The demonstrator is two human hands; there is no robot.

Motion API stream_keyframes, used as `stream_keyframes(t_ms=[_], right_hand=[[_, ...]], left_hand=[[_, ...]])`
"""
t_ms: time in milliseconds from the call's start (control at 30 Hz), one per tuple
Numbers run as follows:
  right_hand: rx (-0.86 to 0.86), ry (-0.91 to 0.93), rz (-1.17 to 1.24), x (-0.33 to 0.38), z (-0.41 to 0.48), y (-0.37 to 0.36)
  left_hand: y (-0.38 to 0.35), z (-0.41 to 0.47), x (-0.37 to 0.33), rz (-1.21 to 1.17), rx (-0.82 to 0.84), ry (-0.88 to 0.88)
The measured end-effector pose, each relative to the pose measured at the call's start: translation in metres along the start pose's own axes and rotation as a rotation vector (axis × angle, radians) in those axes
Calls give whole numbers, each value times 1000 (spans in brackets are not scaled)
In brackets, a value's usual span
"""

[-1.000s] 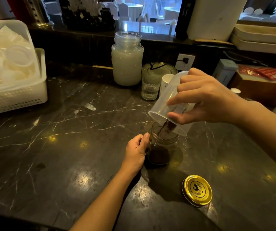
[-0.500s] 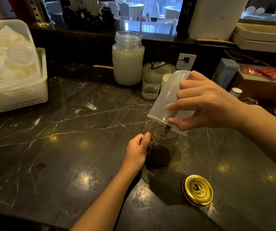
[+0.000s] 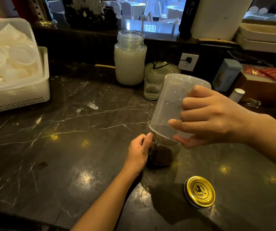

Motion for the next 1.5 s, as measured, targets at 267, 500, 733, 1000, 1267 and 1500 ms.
stream_keyframes(t_ms=[267, 500, 733, 1000, 1267, 1500], right_hand=[[9, 4, -24, 5, 0, 1], [11, -12, -5, 7, -1, 2], [-40, -92, 40, 5, -6, 5], [-268, -806, 240, -25, -56, 4], [-643, -1623, 757, -7, -137, -37], [-932, -2008, 811, 21, -190, -75]], left_hand=[[-1, 1, -3, 11, 19, 2], [-1, 0, -2, 27, 33, 21], [-2, 1, -1, 29, 56, 19], [1, 4, 3, 54, -10, 18], [-2, 2, -1, -32, 13, 66], [-2, 0, -7, -64, -17, 103]])
Point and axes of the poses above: each hand's wrist, its own z-axis towards the middle knuckle, its own y-axis out of the back of the hand, x = y × z, the point moved 6 cm from there along z, towards the middle knuckle, and after that the axes turned 8 degrees about -z, right-handed, at the moved point
